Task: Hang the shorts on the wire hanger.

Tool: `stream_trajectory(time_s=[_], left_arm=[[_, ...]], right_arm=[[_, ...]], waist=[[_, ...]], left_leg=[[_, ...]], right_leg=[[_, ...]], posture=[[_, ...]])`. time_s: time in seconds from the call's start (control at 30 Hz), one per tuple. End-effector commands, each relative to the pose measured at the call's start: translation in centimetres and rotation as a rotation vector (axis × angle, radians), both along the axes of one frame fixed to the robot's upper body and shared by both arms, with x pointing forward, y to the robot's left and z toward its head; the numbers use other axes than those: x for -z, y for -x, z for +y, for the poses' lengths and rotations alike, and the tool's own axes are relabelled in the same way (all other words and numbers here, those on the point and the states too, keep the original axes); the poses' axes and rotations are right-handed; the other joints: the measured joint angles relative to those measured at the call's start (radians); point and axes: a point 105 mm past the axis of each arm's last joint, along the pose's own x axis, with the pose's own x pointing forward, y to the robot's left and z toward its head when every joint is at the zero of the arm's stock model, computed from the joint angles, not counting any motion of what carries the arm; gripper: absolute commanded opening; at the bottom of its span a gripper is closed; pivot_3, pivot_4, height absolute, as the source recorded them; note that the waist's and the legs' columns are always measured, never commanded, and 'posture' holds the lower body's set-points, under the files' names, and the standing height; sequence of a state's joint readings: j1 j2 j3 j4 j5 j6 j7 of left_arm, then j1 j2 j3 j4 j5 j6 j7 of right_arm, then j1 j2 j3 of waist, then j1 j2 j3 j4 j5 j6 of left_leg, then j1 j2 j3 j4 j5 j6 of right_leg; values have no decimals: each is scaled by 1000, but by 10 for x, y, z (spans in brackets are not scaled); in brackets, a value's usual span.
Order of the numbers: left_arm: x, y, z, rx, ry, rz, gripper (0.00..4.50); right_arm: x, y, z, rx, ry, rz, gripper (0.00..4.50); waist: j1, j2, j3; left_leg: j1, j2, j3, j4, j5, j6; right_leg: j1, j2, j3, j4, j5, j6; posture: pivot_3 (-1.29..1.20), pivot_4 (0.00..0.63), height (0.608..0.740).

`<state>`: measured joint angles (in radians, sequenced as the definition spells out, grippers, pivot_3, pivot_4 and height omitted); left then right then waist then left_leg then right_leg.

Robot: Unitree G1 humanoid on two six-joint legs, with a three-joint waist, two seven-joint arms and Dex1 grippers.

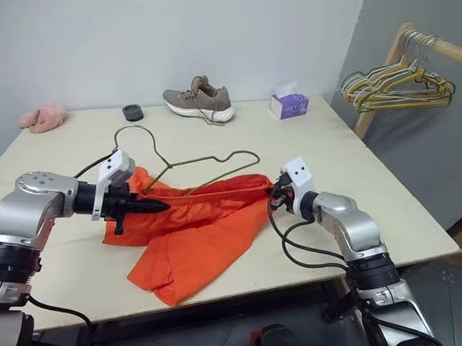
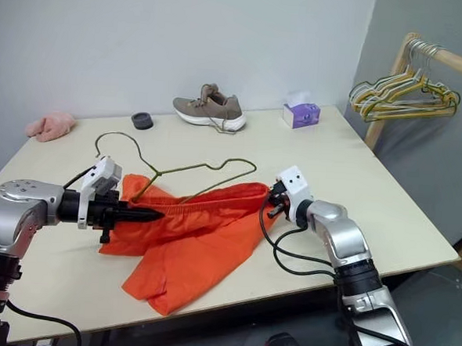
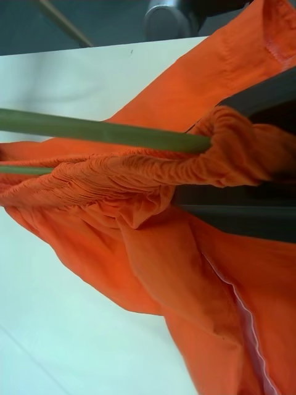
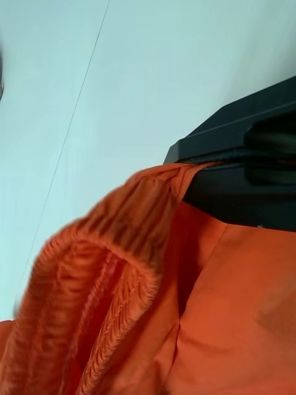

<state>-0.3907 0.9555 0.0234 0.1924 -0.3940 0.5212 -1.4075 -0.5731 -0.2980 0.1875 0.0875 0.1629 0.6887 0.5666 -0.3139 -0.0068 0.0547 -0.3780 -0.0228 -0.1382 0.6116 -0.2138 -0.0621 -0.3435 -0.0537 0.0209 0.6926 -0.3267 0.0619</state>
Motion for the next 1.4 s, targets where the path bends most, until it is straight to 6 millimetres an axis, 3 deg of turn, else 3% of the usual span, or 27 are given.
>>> stream_trajectory(time_s=[0.03,0.83,1.13,1.4], left_arm=[[-3,5,14,-2,-60,10,0],[26,6,27,26,-249,32,0],[24,-21,-1,47,-277,-104,0],[26,-23,-28,171,-309,-141,0]], right_arm=[[-24,-8,-26,86,-11,-69,25],[-52,16,6,-59,-14,-143,25],[-60,41,41,-247,133,-272,25],[-62,47,63,-365,269,-398,25]], waist=[[0,0,0],[-3,0,0],[5,0,0],[-5,0,0]], left_leg=[[0,0,0,0,0,0],[0,0,0,0,0,0],[-1,0,0,0,0,0],[-1,0,0,0,0,0]], right_leg=[[0,0,0,0,0,0],[-1,0,0,0,0,0],[-1,0,0,0,0,0],[-1,0,0,-1,0,0]], posture=[[-315,0,740],[-321,0,740],[-323,0,740],[-333,0,740]])
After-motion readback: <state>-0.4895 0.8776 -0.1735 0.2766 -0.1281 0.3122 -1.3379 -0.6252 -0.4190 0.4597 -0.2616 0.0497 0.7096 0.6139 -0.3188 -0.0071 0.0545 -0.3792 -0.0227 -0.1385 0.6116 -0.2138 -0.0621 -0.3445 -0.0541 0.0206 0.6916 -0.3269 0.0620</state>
